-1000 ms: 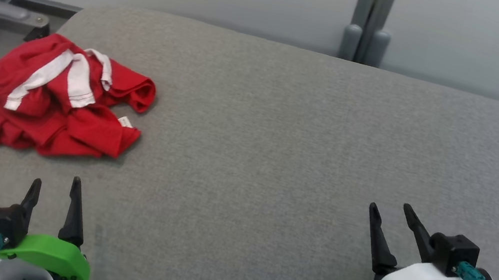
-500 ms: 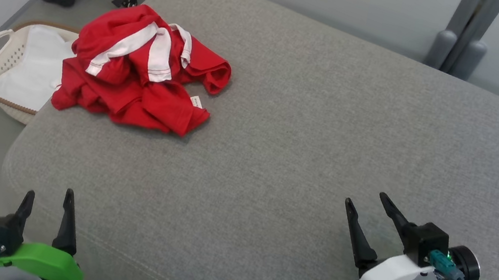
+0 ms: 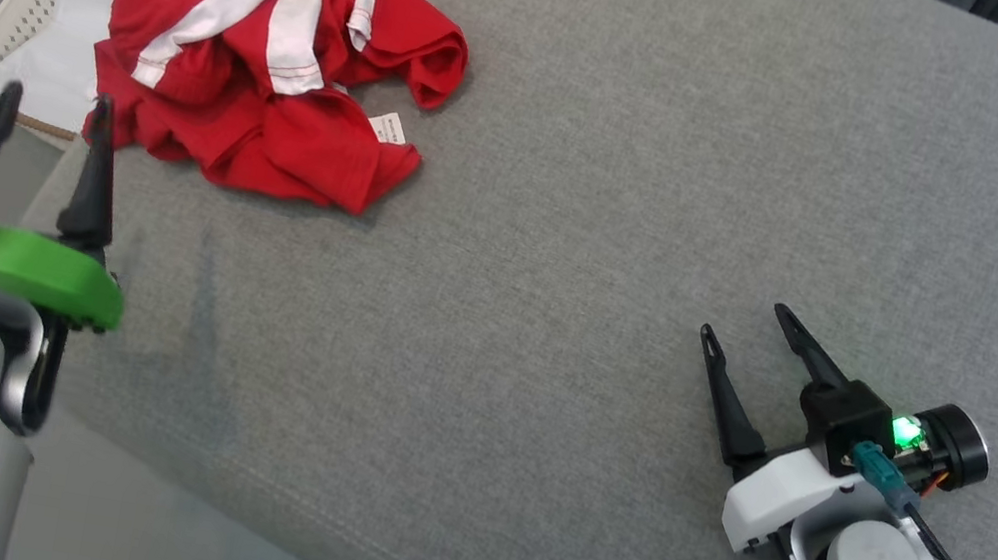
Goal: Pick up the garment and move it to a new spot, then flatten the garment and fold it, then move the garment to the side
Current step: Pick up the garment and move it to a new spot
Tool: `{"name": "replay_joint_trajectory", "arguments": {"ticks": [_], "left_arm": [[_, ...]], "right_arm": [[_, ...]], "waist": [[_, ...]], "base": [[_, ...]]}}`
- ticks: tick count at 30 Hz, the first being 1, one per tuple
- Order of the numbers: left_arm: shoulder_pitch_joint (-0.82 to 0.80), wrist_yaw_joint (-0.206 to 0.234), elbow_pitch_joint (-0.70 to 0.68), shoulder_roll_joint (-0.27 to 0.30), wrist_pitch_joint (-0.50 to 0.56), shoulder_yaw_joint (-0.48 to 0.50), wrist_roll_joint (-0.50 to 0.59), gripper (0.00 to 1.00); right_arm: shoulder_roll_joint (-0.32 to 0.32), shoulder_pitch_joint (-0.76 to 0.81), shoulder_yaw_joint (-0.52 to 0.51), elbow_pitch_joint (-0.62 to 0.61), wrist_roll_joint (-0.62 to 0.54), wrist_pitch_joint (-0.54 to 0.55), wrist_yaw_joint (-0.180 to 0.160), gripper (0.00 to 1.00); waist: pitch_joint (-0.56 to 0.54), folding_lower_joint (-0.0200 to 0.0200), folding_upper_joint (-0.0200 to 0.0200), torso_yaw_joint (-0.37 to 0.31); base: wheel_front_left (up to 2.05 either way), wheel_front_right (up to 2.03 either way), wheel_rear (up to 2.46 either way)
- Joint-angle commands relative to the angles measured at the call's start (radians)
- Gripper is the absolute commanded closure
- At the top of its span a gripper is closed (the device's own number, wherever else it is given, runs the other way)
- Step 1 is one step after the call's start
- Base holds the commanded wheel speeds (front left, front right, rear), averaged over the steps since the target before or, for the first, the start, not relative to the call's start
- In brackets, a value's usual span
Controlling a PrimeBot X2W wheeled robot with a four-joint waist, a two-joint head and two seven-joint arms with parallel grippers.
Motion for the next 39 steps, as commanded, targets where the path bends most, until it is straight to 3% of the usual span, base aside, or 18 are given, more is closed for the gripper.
{"name": "replay_joint_trajectory", "arguments": {"ticks": [1,11,21,22,24,32,39], "left_arm": [[-0.042,-0.004,0.011,0.019,-0.002,-0.019,-0.019,0.00],[-0.260,-0.004,0.179,0.173,-0.002,-0.219,-0.159,0.00],[-0.348,-0.003,0.412,0.240,-0.002,-0.327,-0.292,0.00],[-0.356,-0.003,0.416,0.243,-0.002,-0.314,-0.294,0.49],[-0.356,-0.003,0.404,0.247,-0.002,-0.292,-0.273,1.00],[-0.310,0.009,0.160,0.258,-0.002,-0.132,-0.117,1.00],[-0.327,-0.003,-0.076,0.221,-0.002,-0.125,-0.026,1.00]], "right_arm": [[-0.007,-0.014,-0.002,-0.007,-0.009,-0.005,0.000,0.00],[-0.014,-0.059,0.014,-0.018,-0.003,-0.002,-0.001,0.00],[-0.025,-0.060,0.021,0.001,0.015,0.004,-0.002,0.00],[-0.025,-0.059,0.017,0.000,0.015,0.004,-0.002,0.00],[-0.025,-0.052,0.012,0.004,0.019,0.005,-0.002,0.00],[-0.010,-0.016,0.022,-0.008,0.076,0.001,-0.001,0.00],[-0.007,0.022,0.021,-0.032,0.149,-0.003,-0.001,0.00]], "waist": [[0.087,0.0000,0.0000,-0.028],[0.174,0.0000,0.0000,-0.121],[0.196,0.0000,0.0000,-0.177],[0.195,0.0000,0.0000,-0.179],[0.186,0.0000,0.0000,-0.180],[0.079,0.0000,0.0000,-0.196],[-0.032,0.0000,0.0000,-0.262]], "base": [[0.00,0.00,0.00],[0.00,0.00,0.00],[0.00,0.00,0.00],[0.00,0.00,0.00],[0.00,0.00,0.00],[0.00,0.00,0.00],[0.00,0.00,0.00]]}}
